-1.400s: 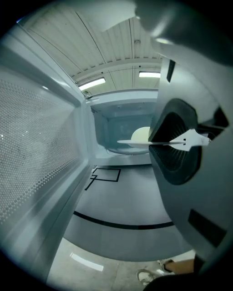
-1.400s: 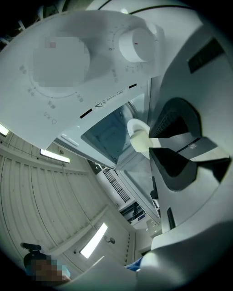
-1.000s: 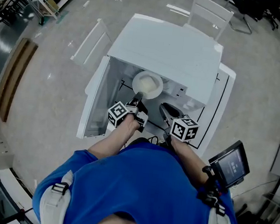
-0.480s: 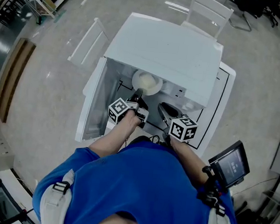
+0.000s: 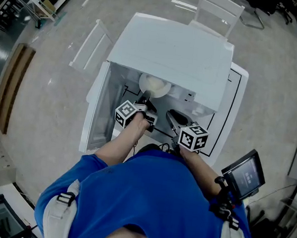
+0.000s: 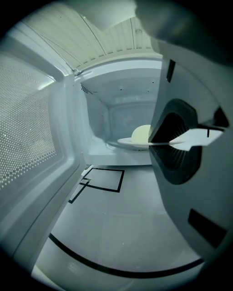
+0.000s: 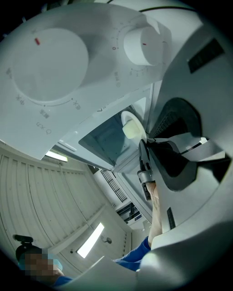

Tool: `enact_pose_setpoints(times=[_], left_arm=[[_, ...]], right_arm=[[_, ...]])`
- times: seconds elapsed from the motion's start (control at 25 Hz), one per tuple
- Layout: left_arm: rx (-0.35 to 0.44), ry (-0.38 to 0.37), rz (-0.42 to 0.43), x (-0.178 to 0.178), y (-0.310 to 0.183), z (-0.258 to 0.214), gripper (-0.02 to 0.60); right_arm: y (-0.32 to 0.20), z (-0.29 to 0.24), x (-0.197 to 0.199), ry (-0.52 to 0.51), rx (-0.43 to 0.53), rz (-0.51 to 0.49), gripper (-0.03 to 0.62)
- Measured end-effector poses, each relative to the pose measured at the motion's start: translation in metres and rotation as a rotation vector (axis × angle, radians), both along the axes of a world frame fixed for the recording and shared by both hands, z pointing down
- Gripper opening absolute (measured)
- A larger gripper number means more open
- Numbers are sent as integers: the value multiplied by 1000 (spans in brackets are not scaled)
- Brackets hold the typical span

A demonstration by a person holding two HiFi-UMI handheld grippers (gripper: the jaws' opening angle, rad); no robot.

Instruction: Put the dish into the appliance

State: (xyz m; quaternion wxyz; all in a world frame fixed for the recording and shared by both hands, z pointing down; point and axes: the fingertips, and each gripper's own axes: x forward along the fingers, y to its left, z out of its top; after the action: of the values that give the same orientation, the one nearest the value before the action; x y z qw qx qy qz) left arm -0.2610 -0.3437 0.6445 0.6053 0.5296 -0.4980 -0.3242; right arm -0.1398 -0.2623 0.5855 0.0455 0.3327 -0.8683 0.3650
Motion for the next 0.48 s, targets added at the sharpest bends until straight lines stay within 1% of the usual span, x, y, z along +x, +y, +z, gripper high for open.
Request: enact_pose_setpoints(times=[0.48], left_arm=[[11, -33, 11, 2, -15, 6, 18]], right_arm=[[1, 1, 7, 7, 9, 18, 40]])
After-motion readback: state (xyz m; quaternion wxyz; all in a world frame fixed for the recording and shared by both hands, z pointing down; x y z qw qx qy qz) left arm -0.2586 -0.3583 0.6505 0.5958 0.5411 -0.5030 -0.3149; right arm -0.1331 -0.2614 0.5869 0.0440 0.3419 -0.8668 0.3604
